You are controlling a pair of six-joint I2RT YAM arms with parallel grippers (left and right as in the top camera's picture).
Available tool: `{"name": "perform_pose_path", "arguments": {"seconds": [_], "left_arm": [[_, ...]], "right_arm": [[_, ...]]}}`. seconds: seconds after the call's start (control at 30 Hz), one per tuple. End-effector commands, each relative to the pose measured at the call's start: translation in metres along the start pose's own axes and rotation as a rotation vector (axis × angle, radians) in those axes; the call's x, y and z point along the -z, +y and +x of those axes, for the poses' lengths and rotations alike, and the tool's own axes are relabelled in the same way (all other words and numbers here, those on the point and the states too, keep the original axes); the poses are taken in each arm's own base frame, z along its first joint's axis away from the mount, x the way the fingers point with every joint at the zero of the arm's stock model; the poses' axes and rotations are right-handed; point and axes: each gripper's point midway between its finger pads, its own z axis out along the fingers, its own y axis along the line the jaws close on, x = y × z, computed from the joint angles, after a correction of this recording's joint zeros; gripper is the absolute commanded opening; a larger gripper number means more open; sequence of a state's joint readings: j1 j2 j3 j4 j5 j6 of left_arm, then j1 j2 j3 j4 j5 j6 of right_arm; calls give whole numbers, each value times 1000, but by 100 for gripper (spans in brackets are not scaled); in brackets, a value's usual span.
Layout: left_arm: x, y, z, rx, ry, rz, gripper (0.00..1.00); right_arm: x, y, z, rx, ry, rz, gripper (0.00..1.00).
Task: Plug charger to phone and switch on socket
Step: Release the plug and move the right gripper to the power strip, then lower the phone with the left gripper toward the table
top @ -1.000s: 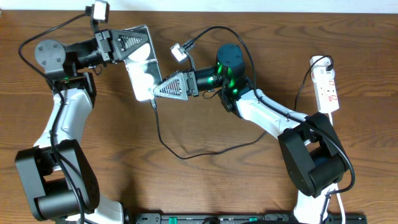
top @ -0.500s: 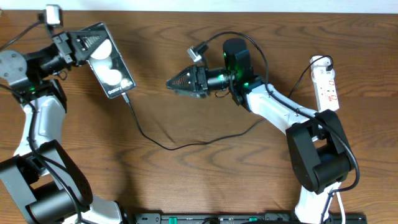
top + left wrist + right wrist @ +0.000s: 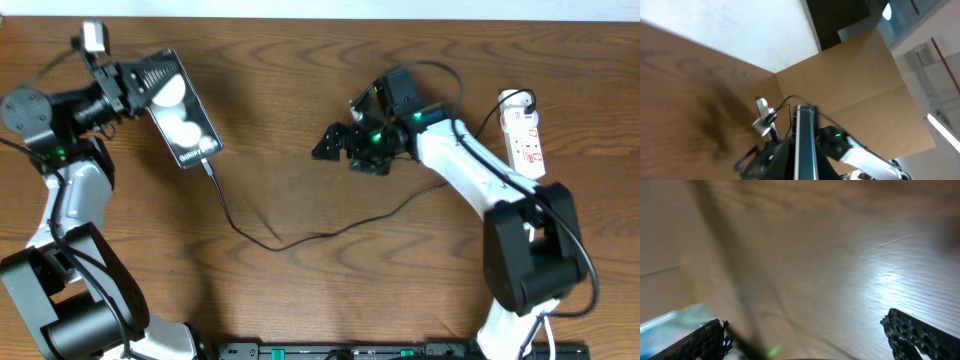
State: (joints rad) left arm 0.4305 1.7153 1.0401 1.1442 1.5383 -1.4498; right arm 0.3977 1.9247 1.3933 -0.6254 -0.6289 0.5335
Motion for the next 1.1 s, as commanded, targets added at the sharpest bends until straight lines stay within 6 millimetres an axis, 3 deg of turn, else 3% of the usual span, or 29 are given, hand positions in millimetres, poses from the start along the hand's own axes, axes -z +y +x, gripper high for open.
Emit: {"name": "perform_pose_path", "arguments": {"seconds": [0.0, 0.2, 0.37, 0.43, 0.73, 0.93, 1.07], "left_arm": [[0, 16, 10, -1, -17, -9, 7], [-8, 78, 42, 135, -70, -90, 7], [-3, 147, 68, 290, -150, -323, 8], [0, 165, 78, 321, -159, -415, 7], [14, 218, 122, 289, -86, -767, 7], [11, 222, 131, 247, -39, -803, 8], [20, 230, 136, 267, -45, -872, 8]], "right_arm": [[43, 10, -28, 130, -185, 141, 99], [71, 17, -30, 146, -259, 190, 99], [81, 16, -25, 142, -266, 213, 99], [81, 15, -23, 137, -257, 219, 99], [80, 10, -20, 135, -249, 249, 99], [80, 9, -18, 133, -241, 254, 99], [80, 9, -18, 133, -241, 254, 99]]}}
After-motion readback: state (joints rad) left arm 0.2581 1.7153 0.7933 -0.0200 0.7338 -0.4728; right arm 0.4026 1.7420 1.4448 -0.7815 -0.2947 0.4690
